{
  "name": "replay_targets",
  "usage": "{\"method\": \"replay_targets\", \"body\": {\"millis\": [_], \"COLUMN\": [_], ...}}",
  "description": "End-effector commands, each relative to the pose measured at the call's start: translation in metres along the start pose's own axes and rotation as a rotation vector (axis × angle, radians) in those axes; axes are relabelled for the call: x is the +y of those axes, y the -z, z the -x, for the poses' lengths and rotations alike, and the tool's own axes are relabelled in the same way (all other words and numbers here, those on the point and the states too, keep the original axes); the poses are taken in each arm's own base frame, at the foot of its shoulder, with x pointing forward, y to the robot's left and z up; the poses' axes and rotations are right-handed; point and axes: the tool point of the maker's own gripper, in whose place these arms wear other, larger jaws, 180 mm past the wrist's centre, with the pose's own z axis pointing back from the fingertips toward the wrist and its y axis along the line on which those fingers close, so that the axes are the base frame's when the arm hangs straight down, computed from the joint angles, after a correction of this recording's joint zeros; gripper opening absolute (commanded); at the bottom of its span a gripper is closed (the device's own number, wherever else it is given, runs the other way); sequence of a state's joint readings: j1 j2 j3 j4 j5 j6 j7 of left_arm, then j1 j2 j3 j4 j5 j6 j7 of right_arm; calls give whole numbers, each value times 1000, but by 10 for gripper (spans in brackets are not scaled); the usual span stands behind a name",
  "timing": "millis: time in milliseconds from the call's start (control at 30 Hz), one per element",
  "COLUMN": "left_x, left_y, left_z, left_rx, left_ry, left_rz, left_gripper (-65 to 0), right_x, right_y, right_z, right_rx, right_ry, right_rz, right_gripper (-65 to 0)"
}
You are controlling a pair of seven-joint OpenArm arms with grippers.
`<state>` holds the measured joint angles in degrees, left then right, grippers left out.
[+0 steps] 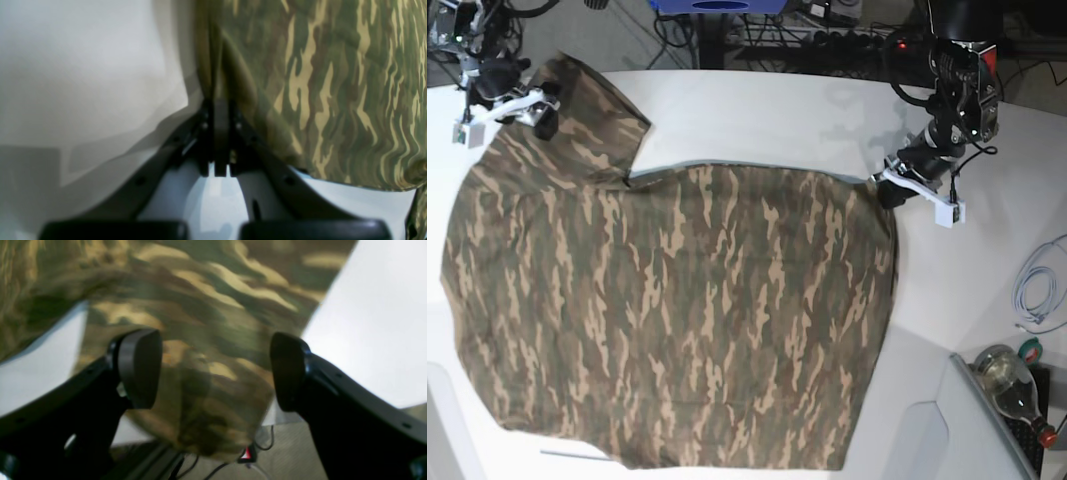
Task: Layout the t-shirt on the table in an organized manner, then fold the t-shirt properly
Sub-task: 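Grasp the shirt edge corners with both grippers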
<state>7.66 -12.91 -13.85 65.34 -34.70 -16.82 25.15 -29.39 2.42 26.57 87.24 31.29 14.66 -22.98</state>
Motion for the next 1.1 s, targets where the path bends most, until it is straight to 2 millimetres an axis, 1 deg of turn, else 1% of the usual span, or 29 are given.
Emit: {"method": "replay_targets", "body": {"millis": [0,67,167,200,233,300,367,400,467,600,633,700,733,767,833,867,933,967,1000,1033,1067], "left_x": [11,14,18,20,21,22,22,22,25,26,27,32,32,33,33,33,33,32,32,31,28], "left_y": [-3,-5,-7,-7,-8,-8,-8,-8,-9,-9,-10,-12,-12,-12,-12,-12,-12,-12,-12,-13,-14], "left_z": [4,2,0,-1,-2,-2,-2,-2,-5,-7,-8,-11,-12,-12,-12,-12,-12,-13,-12,-15,-18], "left_rx": [40,39,42,40,38,38,38,38,35,32,32,30,30,30,30,30,30,29,30,25,16], "left_ry": [22,31,48,45,43,44,44,44,52,54,56,67,68,69,69,69,69,70,70,74,82], "left_rz": [-34,-40,-46,-50,-52,-53,-53,-53,-58,-60,-62,-70,-71,-72,-72,-72,-72,-72,-72,-68,-64], "left_gripper": [-650,-650,-650,-650,-650,-650,-650,-650,-650,-650,-650,-650,-650,-650,-650,-650,-650,-650,-650,-650,-650], "right_x": [-8,-18,-25,-28,-33,-37,-39,-38,-22,-2,4,8,9,9,9,8,7,8,8,9,11], "right_y": [-4,-6,-8,-7,-7,-1,1,0,5,6,7,7,8,8,8,8,8,8,8,7,5], "right_z": [-5,-7,-7,-5,-5,3,9,12,21,38,38,41,41,41,40,39,37,36,36,32,27], "right_rx": [-36,-46,-48,-39,-32,-3,14,20,44,89,90,99,100,100,99,96,93,91,90,80,68], "right_ry": [17,37,43,45,37,46,54,57,41,13,5,-1,-2,-2,-3,-4,-5,-3,-3,-8,-19], "right_rz": [19,45,60,64,72,77,79,77,32,-18,-31,-41,-43,-43,-43,-43,-40,-42,-43,-45,-50], "right_gripper": [-176,-176,-176,-176,-176,-176,-176,-176,-176,-177,-177,-179,-191,-222,-332,-401,-576,-650,-650,-635,-636]}}
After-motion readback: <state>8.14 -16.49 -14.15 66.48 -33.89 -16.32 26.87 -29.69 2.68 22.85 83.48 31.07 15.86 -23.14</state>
